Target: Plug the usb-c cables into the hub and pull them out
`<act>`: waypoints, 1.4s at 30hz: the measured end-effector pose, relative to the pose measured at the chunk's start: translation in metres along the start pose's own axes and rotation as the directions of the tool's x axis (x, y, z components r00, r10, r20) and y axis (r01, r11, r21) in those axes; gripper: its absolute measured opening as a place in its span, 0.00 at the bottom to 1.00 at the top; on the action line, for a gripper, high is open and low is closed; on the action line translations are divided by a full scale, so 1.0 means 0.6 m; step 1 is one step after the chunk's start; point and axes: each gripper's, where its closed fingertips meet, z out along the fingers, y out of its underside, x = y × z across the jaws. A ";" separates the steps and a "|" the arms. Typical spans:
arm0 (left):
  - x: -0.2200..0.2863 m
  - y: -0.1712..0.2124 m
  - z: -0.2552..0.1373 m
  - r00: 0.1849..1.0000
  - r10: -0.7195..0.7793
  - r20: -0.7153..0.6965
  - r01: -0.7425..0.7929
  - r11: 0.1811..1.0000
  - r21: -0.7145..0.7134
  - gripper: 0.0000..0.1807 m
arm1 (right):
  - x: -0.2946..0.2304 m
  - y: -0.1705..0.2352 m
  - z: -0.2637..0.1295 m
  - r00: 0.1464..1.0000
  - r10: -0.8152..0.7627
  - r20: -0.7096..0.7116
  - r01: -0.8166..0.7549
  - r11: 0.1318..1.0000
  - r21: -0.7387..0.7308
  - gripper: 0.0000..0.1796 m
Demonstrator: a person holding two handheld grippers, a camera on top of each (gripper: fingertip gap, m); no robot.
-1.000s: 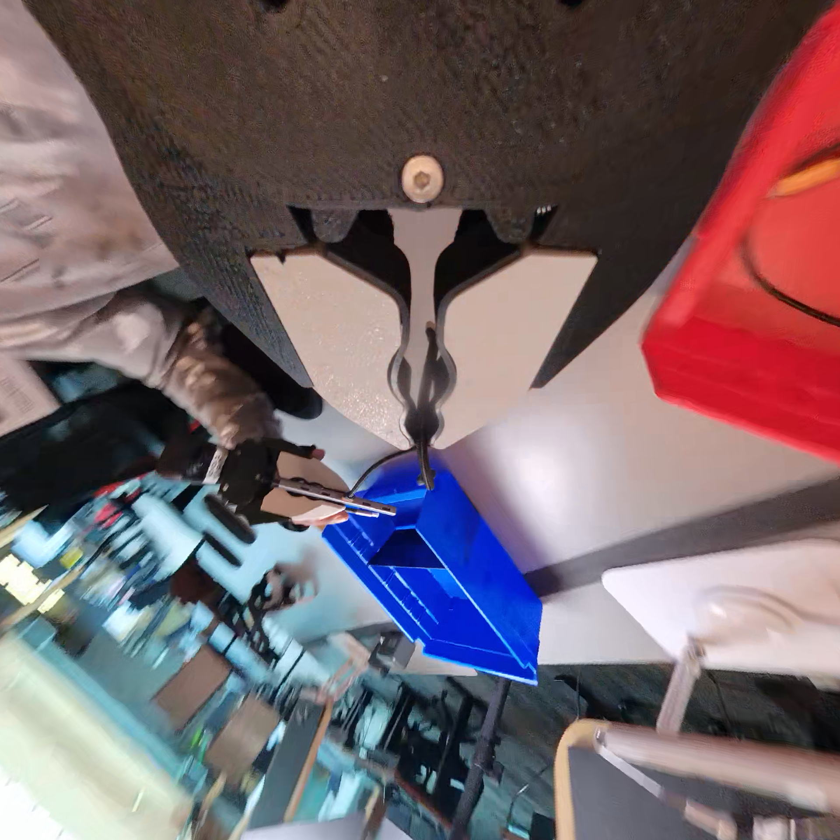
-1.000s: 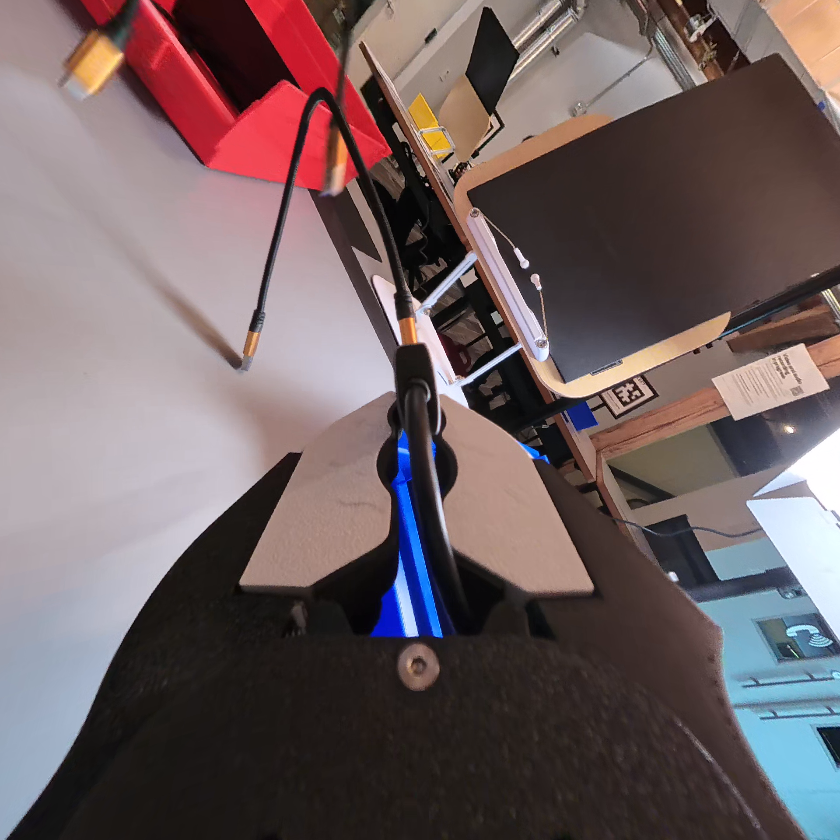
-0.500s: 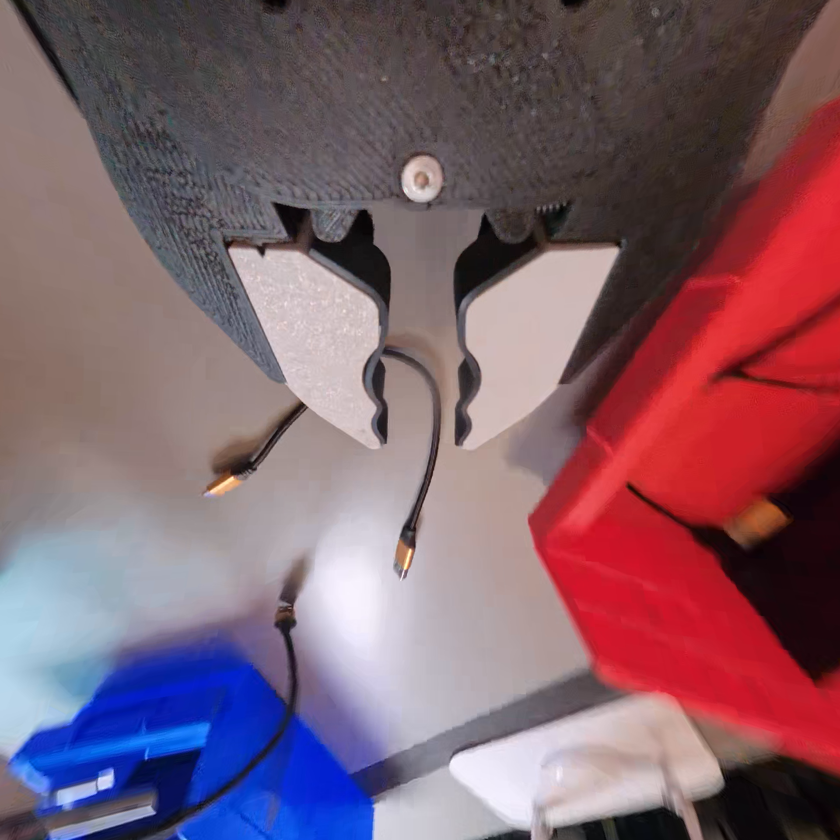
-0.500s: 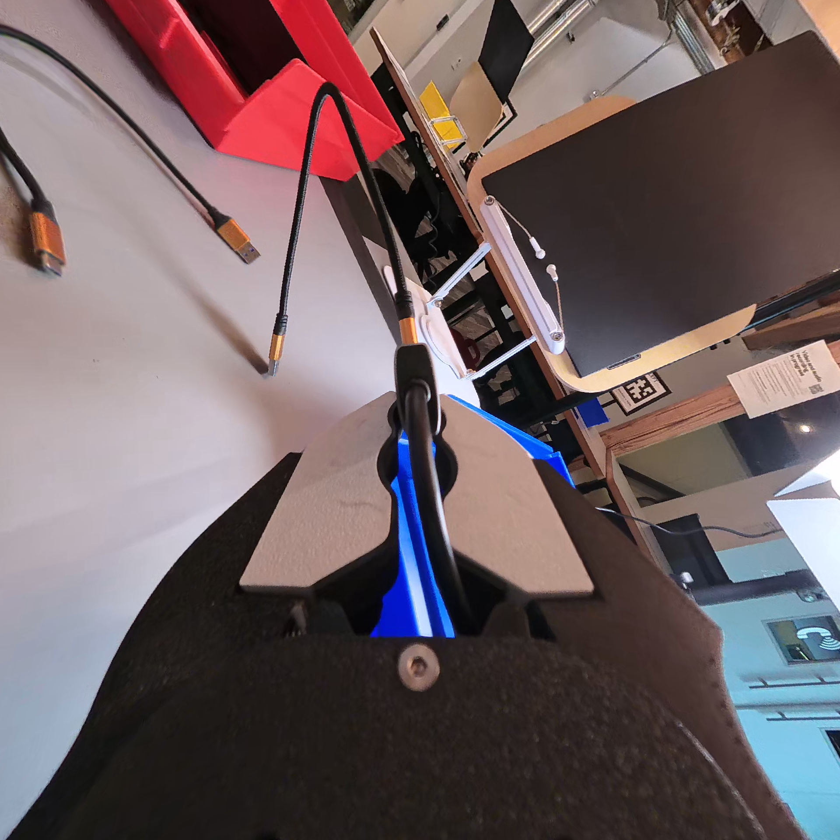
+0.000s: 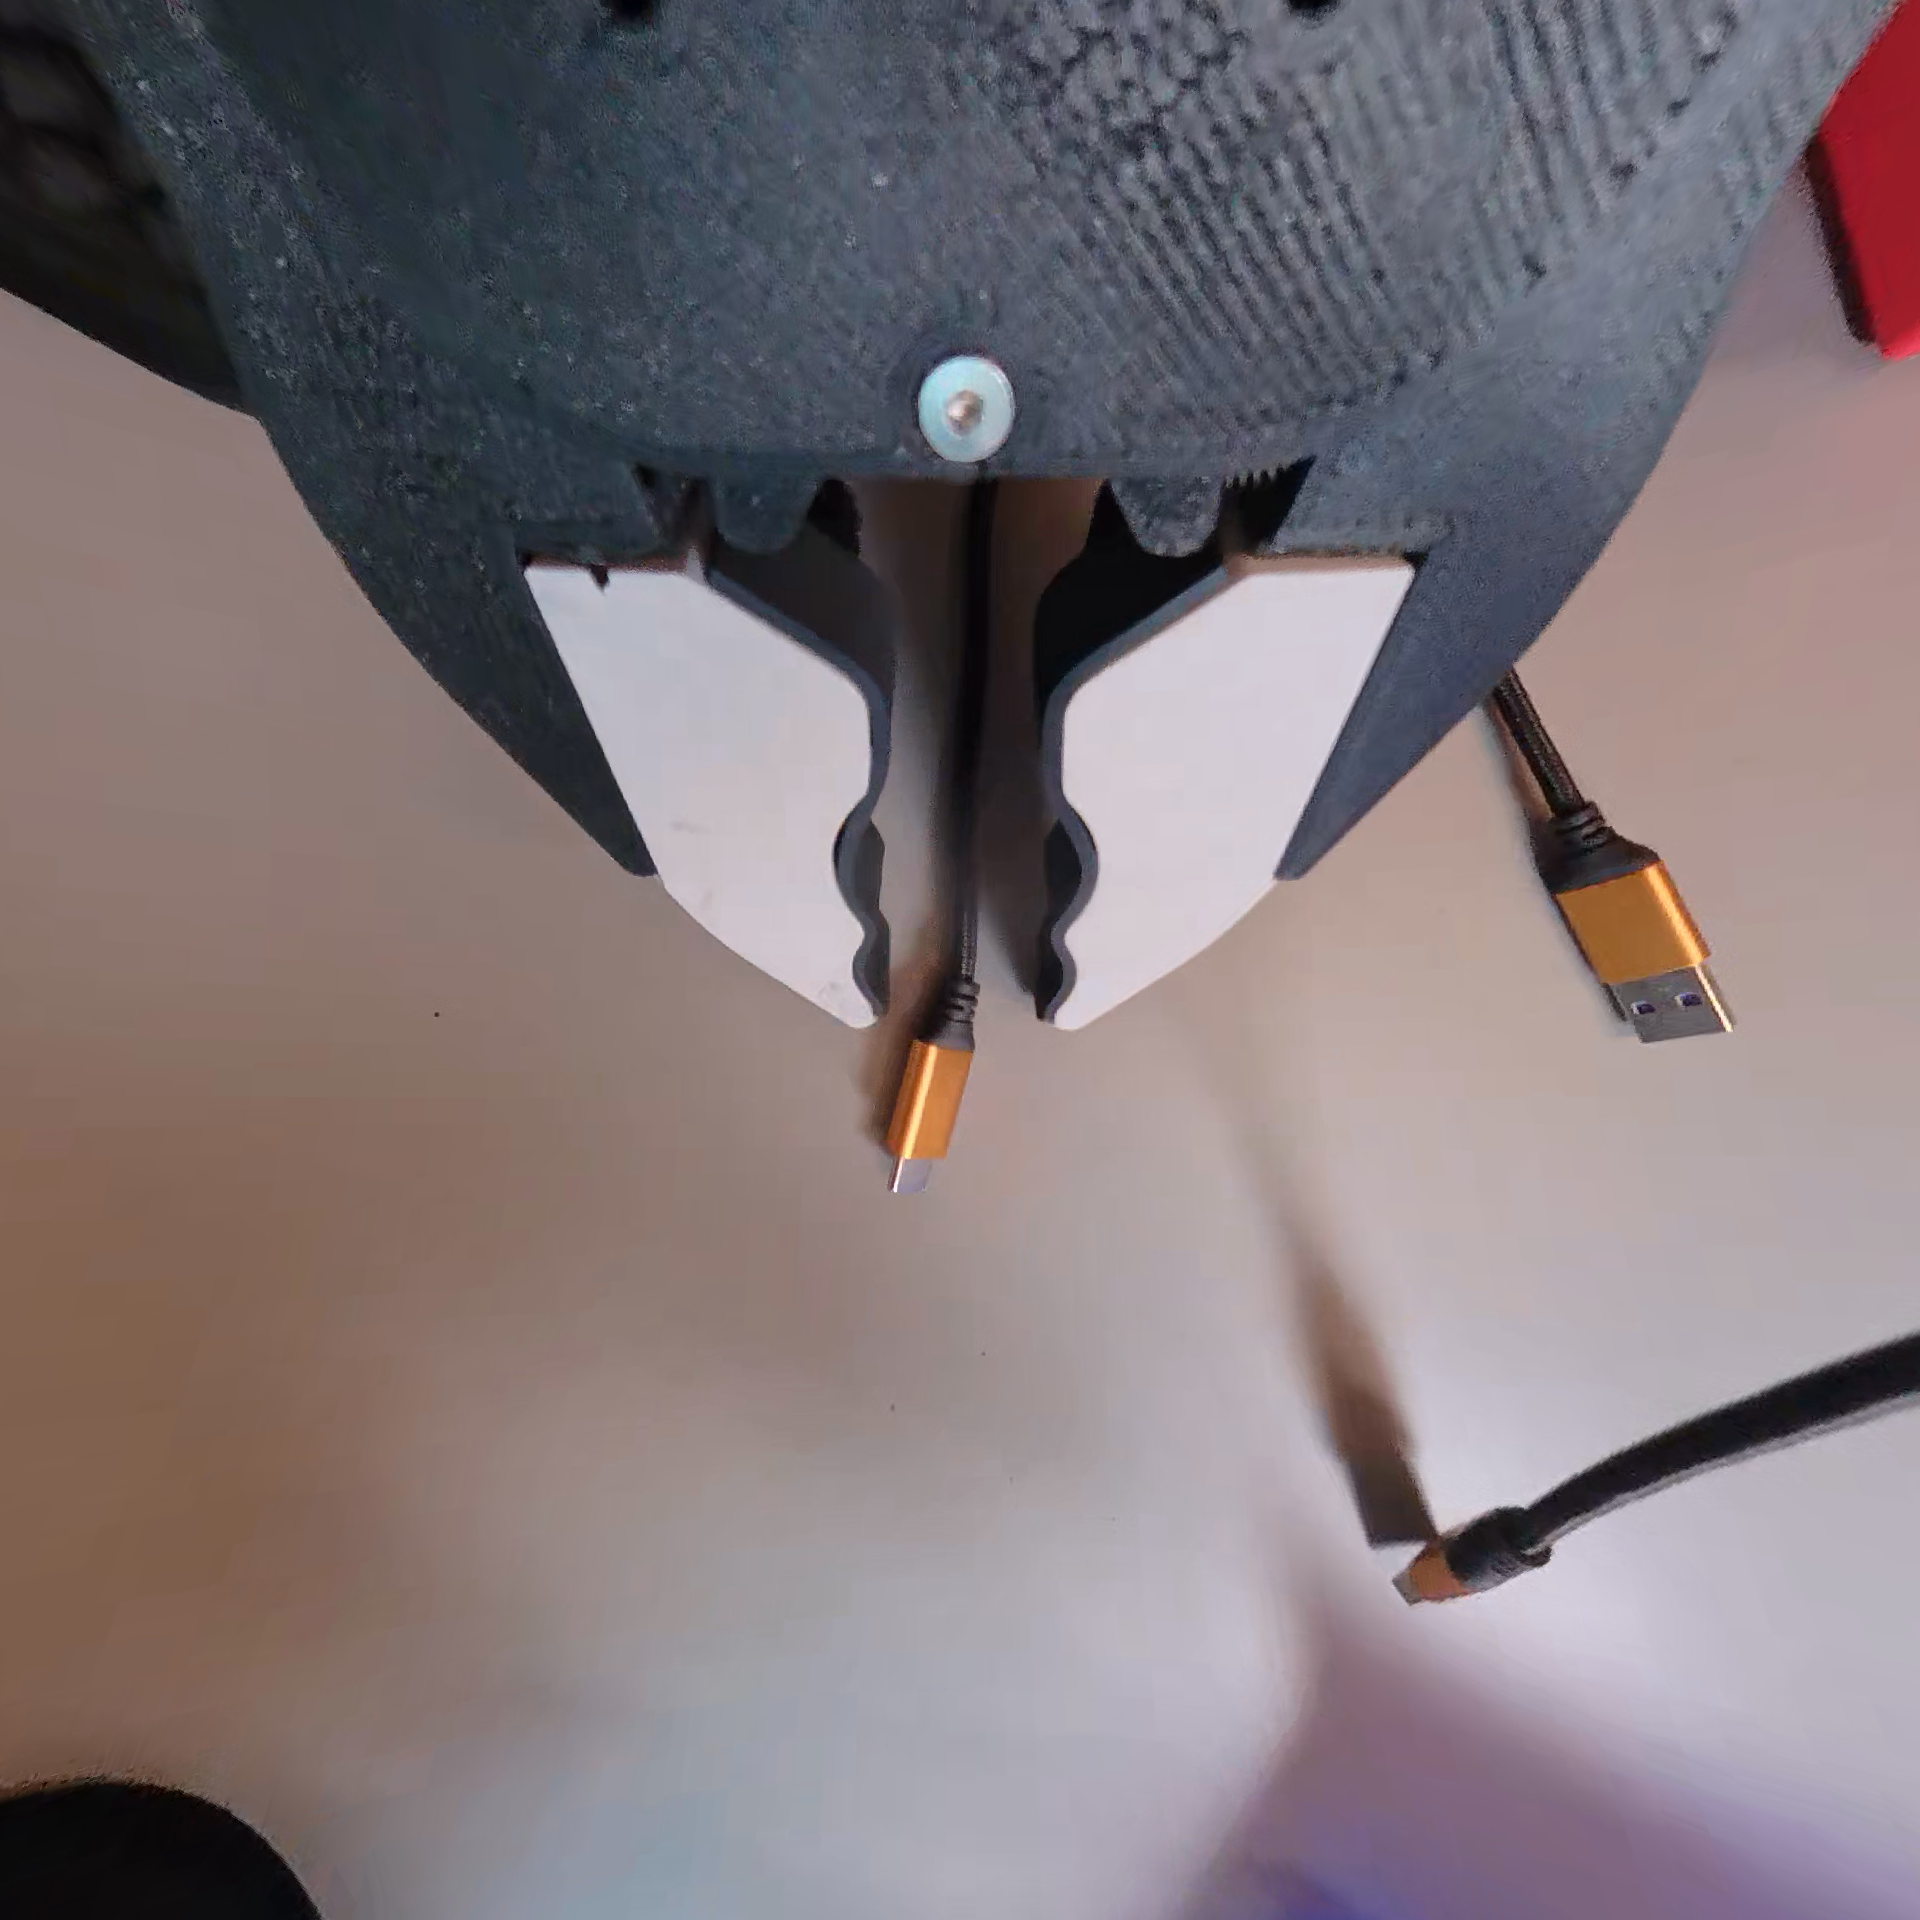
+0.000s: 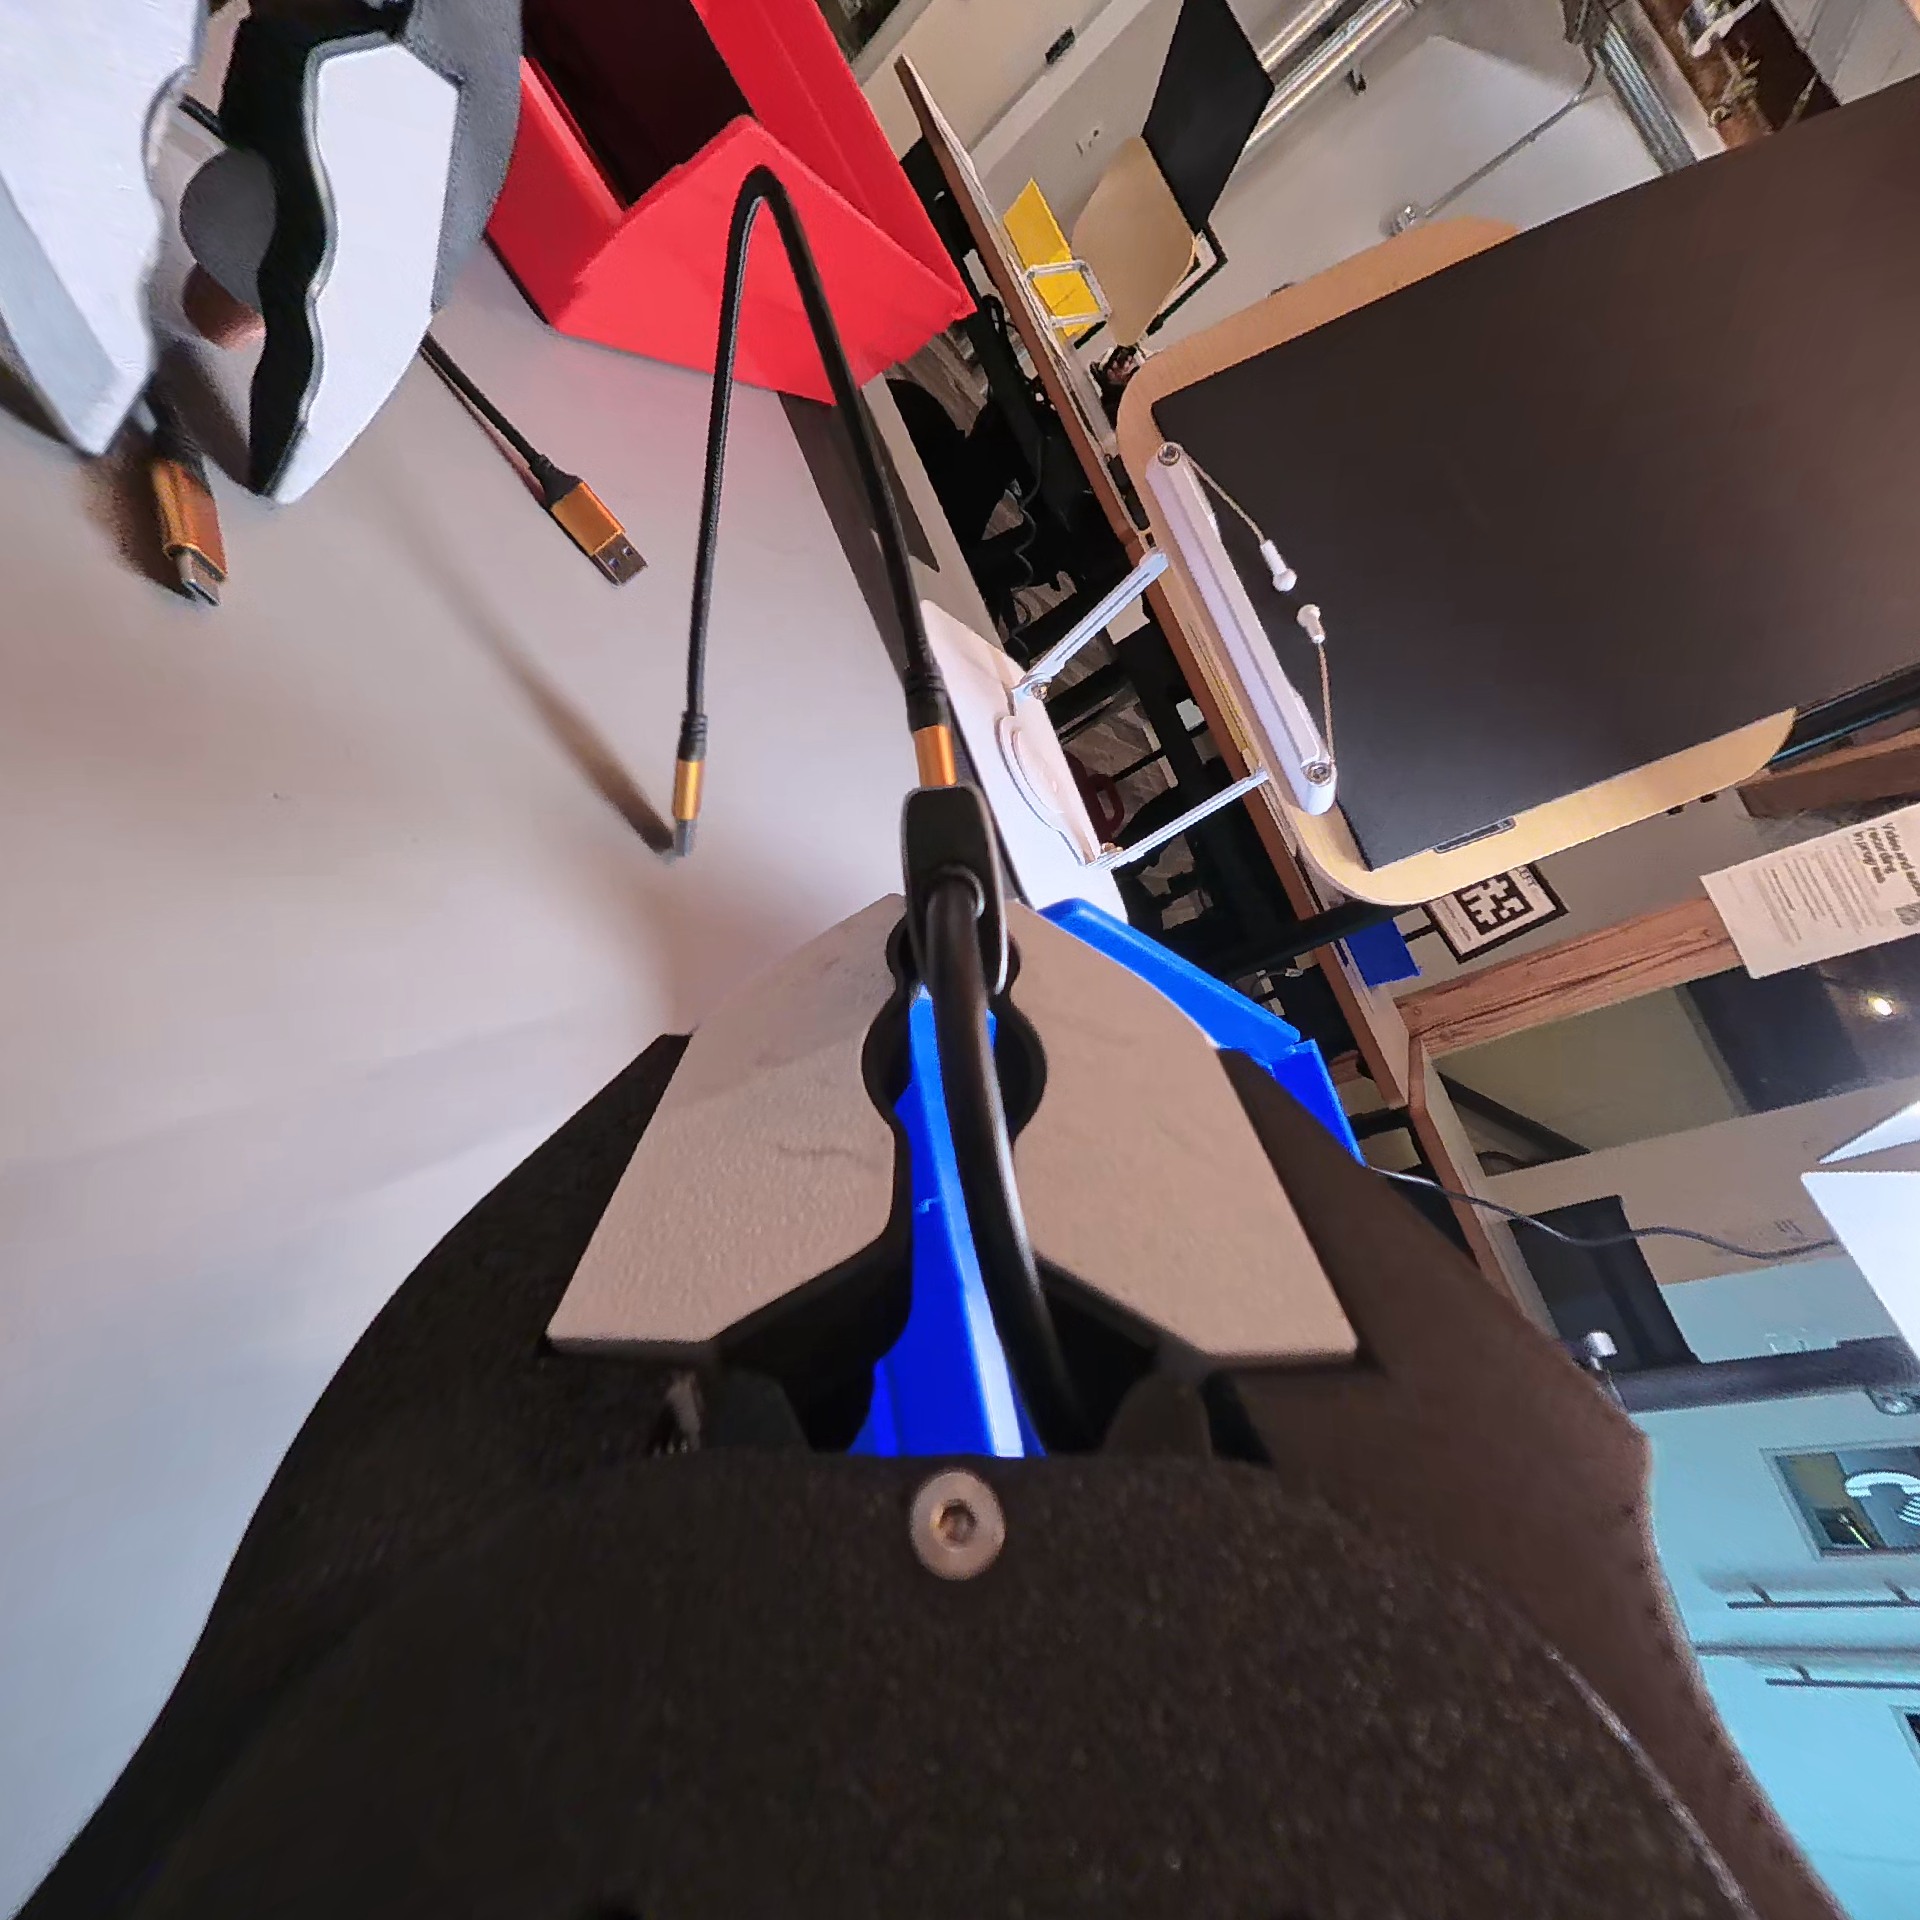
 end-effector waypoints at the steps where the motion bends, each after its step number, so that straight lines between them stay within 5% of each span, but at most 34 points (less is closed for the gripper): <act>1: -0.002 0.001 0.000 1.000 0.008 0.009 -0.008 1.000 -0.003 0.13 | -0.002 0.002 0.001 1.000 -0.002 0.005 0.002 1.000 -0.001 0.06; 8: -0.003 -0.006 -0.014 0.993 0.046 0.107 -0.049 0.999 0.019 0.04 | -0.023 0.011 0.011 0.997 -0.075 0.028 0.076 0.997 -0.025 0.06; 14: 0.022 -0.089 -0.073 0.979 0.082 0.185 -0.100 0.991 0.091 0.04 | -0.055 -0.002 0.026 0.977 -0.203 0.058 0.205 0.978 -0.034 0.06; 22: 0.020 -0.132 -0.027 0.961 0.160 0.224 -0.165 0.986 0.005 0.04 | -0.096 -0.022 0.033 0.944 -0.315 0.104 0.319 0.947 -0.030 0.06; 42: 0.018 -0.144 -0.018 0.964 0.163 0.211 -0.183 0.980 0.077 0.04 | -0.119 -0.025 0.036 0.937 -0.317 0.144 0.325 0.945 -0.032 0.06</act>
